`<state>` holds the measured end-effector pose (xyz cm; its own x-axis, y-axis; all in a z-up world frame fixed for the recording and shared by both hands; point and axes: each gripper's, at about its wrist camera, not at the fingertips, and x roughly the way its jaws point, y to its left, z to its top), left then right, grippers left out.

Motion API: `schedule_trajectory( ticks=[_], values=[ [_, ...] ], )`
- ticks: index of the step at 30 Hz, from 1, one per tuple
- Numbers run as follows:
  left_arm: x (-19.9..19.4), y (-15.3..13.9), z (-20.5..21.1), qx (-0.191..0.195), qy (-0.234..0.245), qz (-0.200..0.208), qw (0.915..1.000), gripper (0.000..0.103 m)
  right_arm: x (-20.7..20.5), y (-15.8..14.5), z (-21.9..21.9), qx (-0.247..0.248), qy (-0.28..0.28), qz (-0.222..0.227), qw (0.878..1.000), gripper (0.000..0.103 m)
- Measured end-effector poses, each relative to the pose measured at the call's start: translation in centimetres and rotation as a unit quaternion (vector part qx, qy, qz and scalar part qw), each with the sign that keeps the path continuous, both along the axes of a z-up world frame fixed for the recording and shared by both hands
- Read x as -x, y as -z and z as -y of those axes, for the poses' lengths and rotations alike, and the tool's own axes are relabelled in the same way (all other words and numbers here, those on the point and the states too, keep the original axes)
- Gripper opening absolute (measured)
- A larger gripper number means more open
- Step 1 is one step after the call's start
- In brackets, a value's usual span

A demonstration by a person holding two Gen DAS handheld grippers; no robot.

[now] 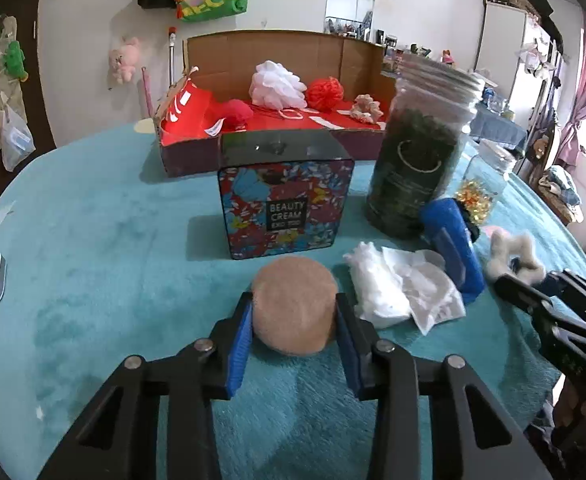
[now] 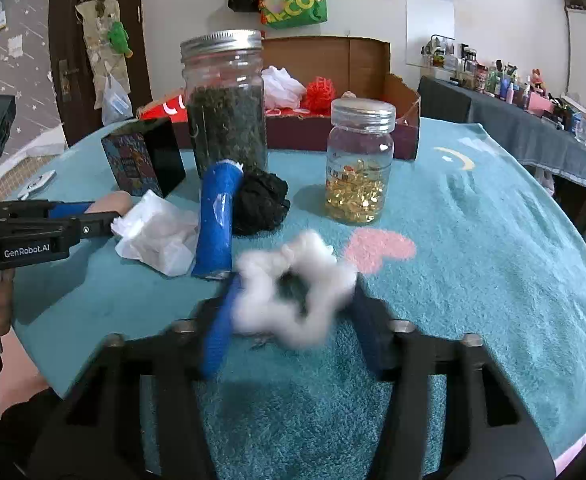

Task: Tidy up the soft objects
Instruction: 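Grasp the tan round pad with the left tool while the right tool grasps the white fluffy star scrunchie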

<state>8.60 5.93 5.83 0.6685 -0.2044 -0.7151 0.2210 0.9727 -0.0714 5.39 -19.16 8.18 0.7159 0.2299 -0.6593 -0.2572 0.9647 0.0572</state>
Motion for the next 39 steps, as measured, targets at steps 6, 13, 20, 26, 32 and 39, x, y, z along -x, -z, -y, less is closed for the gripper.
schedule_trajectory(
  ticks=[6, 13, 20, 26, 32, 39],
  values=[
    [0.5, -1.1, 0.3, 0.006, 0.012, 0.013, 0.9998, 0.040, -0.6, -0.3, 0.7, -0.025, -0.001, -0.013, 1.000, 0.023],
    [0.5, -1.3, 0.2, 0.035, 0.027, 0.001, 0.9990, 0.040, -0.2, -0.9, 0.4, -0.033, -0.017, -0.005, 0.999, 0.023],
    [0.7, 0.0, 0.8, 0.024, 0.028, -0.009, 0.9993, 0.053, 0.0, -0.4, 0.6, -0.016, -0.014, -0.014, 1.000, 0.023],
    [1.2, 0.4, 1.4, -0.004, 0.031, 0.003, 0.9995, 0.069, 0.6, -0.3, 0.5, 0.030, 0.009, 0.011, 0.999, 0.079],
    [0.7, 0.5, 1.5, -0.019, 0.028, 0.004, 0.9994, 0.071, 0.3, -0.5, 1.1, 0.052, 0.023, 0.028, 0.998, 0.080],
    [-0.2, 0.5, 1.2, -0.002, 0.030, -0.002, 0.9995, 0.051, -0.7, -0.2, 1.0, 0.058, 0.006, 0.020, 0.998, 0.074]
  ],
)
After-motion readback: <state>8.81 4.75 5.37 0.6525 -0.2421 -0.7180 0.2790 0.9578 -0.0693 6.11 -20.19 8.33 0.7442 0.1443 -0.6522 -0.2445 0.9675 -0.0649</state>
